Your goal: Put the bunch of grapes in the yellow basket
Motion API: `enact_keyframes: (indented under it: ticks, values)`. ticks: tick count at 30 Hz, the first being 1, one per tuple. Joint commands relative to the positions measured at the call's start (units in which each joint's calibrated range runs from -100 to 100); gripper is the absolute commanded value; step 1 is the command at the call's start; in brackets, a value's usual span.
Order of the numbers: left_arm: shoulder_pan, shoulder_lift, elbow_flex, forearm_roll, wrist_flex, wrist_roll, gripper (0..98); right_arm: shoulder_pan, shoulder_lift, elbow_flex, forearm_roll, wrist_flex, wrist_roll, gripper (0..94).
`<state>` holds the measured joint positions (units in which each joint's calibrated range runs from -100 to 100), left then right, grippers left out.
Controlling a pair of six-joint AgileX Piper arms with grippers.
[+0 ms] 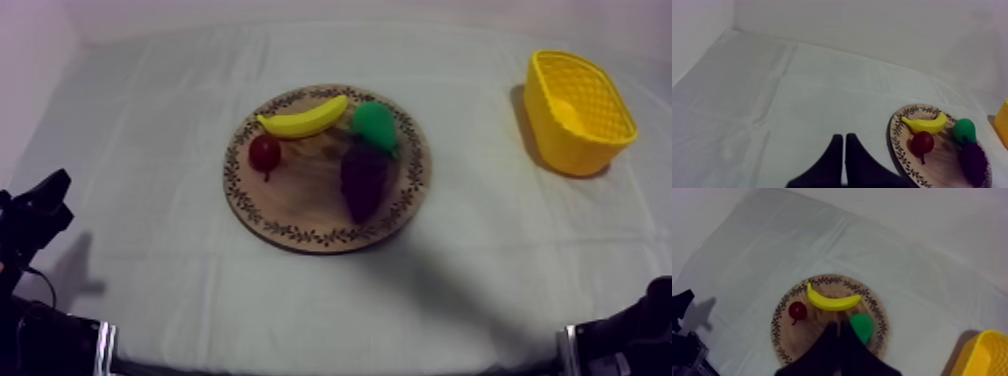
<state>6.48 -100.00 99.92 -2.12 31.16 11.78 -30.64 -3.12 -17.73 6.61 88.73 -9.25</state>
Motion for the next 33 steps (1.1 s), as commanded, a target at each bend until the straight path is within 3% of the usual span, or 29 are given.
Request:
enact_keyframes:
  ticks: [1,9,28,31,33]
  values:
    - [0.0,0.0,-0.03,-0.01,-0.03,0.01,0.1,-0.72,3.28,-2.8,0.77,3.69,-3.37,0.4]
    - [0.0,0.0,-0.03,-0.01,-0.03,0.01,0.1,-1.93,11.26,-4.73,3.4,9.17,-7.48,0.4]
    - [0.0,0.0,-0.03,-0.01,-0.03,0.01,0.1,-3.46,15.82,7.71,-0.58,9.82,-14.71,0.6]
    - [0.0,0.0,-0.03,-0.01,-0.03,0.01,0.1,-3.46,15.84,8.9,-1.46,9.78,-14.99,5.6]
    - [0.0,0.0,-0.03,-0.01,-0.03,0.01,0.1,-3.45,15.85,9.61,-1.86,9.74,-15.1,14.3]
